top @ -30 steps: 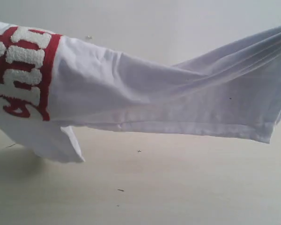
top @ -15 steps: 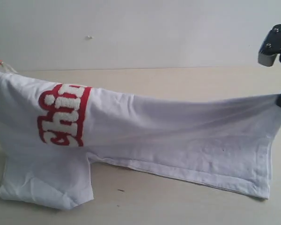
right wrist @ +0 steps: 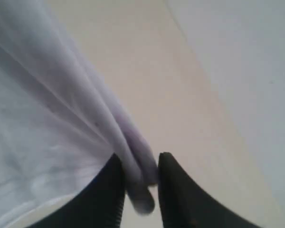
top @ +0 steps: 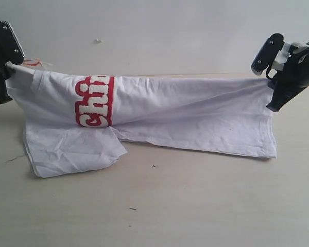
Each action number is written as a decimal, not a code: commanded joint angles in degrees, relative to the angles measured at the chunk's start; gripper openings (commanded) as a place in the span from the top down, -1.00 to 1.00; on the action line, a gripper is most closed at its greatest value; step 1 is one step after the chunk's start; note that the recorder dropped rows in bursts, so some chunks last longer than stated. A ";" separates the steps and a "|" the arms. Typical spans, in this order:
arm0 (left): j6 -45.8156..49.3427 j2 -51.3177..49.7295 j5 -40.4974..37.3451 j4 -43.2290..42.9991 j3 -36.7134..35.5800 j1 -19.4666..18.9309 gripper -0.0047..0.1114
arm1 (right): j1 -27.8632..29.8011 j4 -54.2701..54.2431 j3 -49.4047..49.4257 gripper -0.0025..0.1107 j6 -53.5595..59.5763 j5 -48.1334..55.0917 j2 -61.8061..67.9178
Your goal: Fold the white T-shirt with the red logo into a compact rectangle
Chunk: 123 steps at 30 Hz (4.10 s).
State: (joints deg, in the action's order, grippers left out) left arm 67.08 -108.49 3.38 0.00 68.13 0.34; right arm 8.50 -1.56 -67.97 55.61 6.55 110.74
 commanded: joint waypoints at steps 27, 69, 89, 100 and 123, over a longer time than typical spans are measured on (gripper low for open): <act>-7.72 -1.38 -28.98 29.82 4.31 0.44 0.92 | 0.15 -20.02 -15.94 0.96 -20.18 30.43 6.62; -19.83 -9.88 -64.98 15.67 -6.91 6.56 0.92 | 0.15 -10.87 -4.40 0.96 -30.20 42.27 1.91; -17.80 1.46 -27.73 33.09 -6.67 6.42 0.92 | -3.95 -27.56 -4.40 0.96 -18.60 27.09 0.04; -21.83 -9.03 -17.36 32.84 -6.67 4.28 0.92 | -6.52 -26.02 -12.22 0.96 -18.88 28.30 13.17; -23.33 -4.66 -10.06 32.84 -6.67 4.15 0.92 | -7.06 -3.82 -12.37 0.96 -37.23 26.87 12.07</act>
State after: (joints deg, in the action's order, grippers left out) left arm 43.51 -116.10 -7.69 32.83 61.58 3.03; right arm 1.54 -3.89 -80.87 16.74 32.71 124.68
